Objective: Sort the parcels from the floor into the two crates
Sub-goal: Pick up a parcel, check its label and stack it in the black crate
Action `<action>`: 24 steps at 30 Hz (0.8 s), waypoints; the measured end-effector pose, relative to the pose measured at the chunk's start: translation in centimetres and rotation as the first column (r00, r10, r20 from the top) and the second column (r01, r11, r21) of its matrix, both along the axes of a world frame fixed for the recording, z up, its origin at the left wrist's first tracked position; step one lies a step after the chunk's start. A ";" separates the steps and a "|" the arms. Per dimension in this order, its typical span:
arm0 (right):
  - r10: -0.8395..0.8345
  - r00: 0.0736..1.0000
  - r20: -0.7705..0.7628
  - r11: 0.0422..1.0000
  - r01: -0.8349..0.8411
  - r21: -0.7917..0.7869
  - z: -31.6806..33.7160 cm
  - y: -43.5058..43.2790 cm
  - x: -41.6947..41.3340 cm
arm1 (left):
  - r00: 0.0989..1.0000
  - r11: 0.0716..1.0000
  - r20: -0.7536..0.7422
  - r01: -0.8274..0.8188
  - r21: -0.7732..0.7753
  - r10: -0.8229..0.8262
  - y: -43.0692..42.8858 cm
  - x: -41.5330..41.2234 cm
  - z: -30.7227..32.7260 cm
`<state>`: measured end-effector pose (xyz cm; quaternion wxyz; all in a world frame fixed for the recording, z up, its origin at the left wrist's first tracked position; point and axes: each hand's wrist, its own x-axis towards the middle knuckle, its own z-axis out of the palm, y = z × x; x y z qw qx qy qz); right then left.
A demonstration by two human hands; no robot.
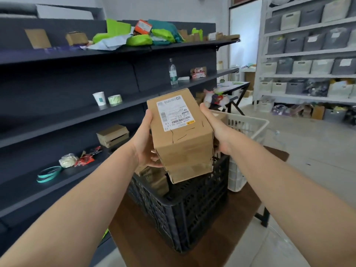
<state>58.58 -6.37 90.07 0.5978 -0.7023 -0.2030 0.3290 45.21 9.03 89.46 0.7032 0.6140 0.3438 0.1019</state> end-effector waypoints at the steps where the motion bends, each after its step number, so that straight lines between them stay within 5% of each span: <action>1: 0.037 0.999 -0.009 0.999 -0.037 -0.008 -0.3 1.2 1.0 | 0.999 0.999 -0.009 -0.037 -0.017 0.037 0.7 0.7 -0.4; 14: 0.304 0.952 -0.024 0.944 -0.305 -0.123 -0.2 12.4 15.4 | 0.892 0.873 -0.029 -0.447 -0.194 0.451 7.7 13.3 -3.3; 24: 0.489 0.863 -0.126 0.859 -0.502 -0.106 -1.7 19.4 17.2 | 0.793 0.769 -0.051 -0.603 -0.212 0.607 12.2 12.5 -5.4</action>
